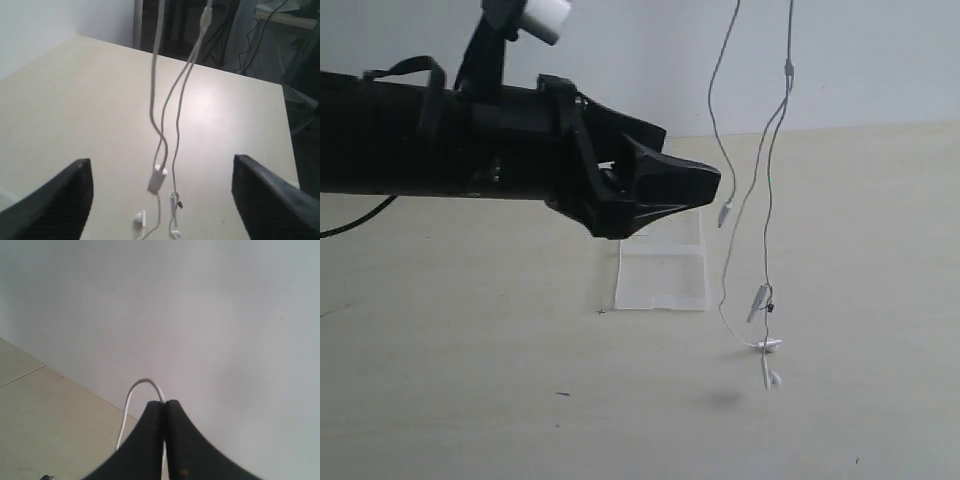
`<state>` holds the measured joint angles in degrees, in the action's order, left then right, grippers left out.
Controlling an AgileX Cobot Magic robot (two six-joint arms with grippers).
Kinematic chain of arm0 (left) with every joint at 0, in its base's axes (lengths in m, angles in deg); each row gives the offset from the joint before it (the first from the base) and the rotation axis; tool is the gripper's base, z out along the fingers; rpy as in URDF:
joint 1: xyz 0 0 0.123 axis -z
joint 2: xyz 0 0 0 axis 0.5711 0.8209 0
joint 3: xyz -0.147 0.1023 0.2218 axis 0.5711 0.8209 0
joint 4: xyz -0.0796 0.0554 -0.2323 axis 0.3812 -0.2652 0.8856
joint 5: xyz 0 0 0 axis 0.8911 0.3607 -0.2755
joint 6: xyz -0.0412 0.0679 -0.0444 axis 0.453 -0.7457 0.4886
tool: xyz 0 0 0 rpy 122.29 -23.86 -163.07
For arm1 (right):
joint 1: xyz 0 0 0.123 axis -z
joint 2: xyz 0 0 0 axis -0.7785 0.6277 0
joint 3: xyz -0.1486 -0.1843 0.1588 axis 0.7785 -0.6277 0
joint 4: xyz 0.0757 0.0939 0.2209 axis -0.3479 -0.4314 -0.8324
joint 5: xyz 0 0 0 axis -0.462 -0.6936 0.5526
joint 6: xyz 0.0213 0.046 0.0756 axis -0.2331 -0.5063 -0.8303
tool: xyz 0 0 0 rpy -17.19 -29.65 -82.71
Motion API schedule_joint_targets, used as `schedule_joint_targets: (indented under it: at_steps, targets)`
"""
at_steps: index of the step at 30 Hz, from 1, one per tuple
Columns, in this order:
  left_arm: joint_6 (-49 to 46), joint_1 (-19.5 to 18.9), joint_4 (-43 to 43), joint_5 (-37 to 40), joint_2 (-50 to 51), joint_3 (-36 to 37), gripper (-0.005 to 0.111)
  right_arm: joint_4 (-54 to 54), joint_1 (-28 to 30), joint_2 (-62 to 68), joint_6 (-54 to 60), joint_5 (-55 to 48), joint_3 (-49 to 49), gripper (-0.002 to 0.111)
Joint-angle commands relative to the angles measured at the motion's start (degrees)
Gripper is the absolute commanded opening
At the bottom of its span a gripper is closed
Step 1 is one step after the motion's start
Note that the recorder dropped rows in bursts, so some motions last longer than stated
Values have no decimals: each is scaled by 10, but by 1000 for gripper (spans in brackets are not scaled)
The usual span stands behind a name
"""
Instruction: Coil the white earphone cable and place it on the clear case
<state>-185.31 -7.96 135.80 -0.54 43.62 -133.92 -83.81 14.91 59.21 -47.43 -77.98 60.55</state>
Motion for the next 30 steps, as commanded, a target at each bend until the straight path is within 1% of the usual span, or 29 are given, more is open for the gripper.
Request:
schedule_joint_targets:
  at_steps: [1, 5, 8, 10, 16, 22, 25, 30]
  targets:
    - [-3, 16, 5, -23, 33, -37, 74, -1, -1, -4, -2, 2, 2, 0]
    - [-2, 16, 5, -21, 54, -66, 74, -1, -1, -4, -2, 2, 2, 0]
    - [-1, 18, 5, 0, 65, -83, 74, -1, -1, -4, -2, 2, 2, 0]
    - [0, 18, 5, 12, 69, -86, 74, -1, -1, -4, -2, 2, 2, 0]
    - [16, 19, 5, 13, 72, -87, 74, -1, -1, -4, -2, 2, 2, 0]
    - [11, 48, 5, 9, 97, -88, 74, -1, -1, -4, -2, 2, 2, 0]
    - [10, 64, 5, 1, 116, -101, 74, -1, -1, -4, -2, 2, 2, 0]
    - [12, 77, 5, -50, 134, -133, 74, -1, -1, -4, -2, 2, 2, 0]
